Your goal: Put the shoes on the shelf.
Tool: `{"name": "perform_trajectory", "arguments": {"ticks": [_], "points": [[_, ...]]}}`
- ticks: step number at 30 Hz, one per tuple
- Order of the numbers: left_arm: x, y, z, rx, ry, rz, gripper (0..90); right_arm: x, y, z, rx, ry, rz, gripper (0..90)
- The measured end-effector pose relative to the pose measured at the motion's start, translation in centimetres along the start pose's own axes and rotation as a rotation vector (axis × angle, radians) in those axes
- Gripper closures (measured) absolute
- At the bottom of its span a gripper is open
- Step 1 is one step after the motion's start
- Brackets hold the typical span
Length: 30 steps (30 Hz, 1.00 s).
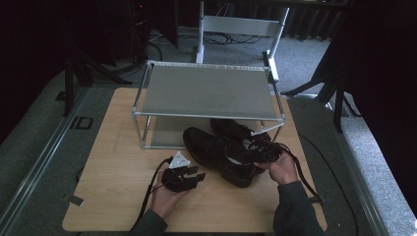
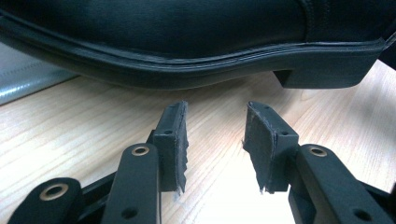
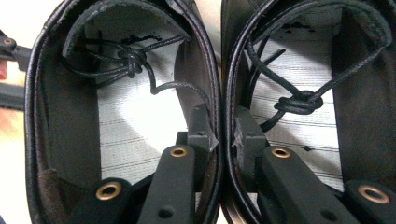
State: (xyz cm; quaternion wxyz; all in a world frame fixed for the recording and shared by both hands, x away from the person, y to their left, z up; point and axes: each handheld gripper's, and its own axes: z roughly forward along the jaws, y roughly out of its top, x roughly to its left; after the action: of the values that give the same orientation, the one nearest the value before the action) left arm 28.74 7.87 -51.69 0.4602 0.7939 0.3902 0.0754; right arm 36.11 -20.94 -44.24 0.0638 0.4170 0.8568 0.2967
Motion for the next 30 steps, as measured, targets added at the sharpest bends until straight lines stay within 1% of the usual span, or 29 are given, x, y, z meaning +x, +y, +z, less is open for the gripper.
{"name": "perform_trajectory", "arguments": {"ticks": [4, 7, 11, 12, 15, 18, 19, 22, 25, 28, 30], "points": [[-0.2, 0.6, 0.0, -0.008, 0.003, 0.015, 59.4, 0.1, 0.5, 0.2, -0.008, -0.019, 0.008, 80.4], [-0.2, 1.0, 0.1, -0.013, 0.012, 0.017, 59.4, 0.2, 0.8, 0.3, -0.008, -0.031, 0.016, 80.4], [-0.2, 1.5, 0.4, -0.017, 0.050, 0.020, 59.2, 0.6, 1.3, 0.6, -0.005, -0.066, 0.014, 80.4], [-0.2, 1.7, 0.6, -0.015, 0.068, 0.022, 59.4, 0.6, 1.4, 0.6, -0.007, -0.069, 0.017, 80.3], [-0.1, 2.2, 1.2, -0.011, 0.102, 0.024, 60.8, 0.5, 1.5, 0.7, -0.023, -0.062, 0.039, 80.3], [-0.1, 2.5, 1.9, -0.001, 0.116, 0.028, 61.6, 0.7, 1.6, 0.8, -0.030, -0.064, 0.046, 80.2], [-0.1, 2.7, 2.1, 0.000, 0.131, 0.031, 61.9, 0.7, 1.7, 0.8, -0.031, -0.066, 0.043, 80.2], [0.1, 3.0, 2.5, 0.002, 0.148, 0.023, 61.8, 1.1, 1.8, 0.9, -0.038, -0.089, 0.037, 80.2], [0.6, 3.3, 2.8, 0.002, 0.159, 0.012, 61.9, 1.3, 1.9, 1.1, -0.038, -0.092, 0.033, 80.2], [1.0, 3.5, 3.2, 0.002, 0.162, 0.014, 63.8, 1.5, 2.0, 1.2, -0.041, -0.102, 0.033, 80.2], [1.4, 3.7, 3.4, 0.000, 0.167, 0.014, 63.8, 1.6, 2.2, 1.4, -0.048, -0.119, 0.048, 80.2]]}}
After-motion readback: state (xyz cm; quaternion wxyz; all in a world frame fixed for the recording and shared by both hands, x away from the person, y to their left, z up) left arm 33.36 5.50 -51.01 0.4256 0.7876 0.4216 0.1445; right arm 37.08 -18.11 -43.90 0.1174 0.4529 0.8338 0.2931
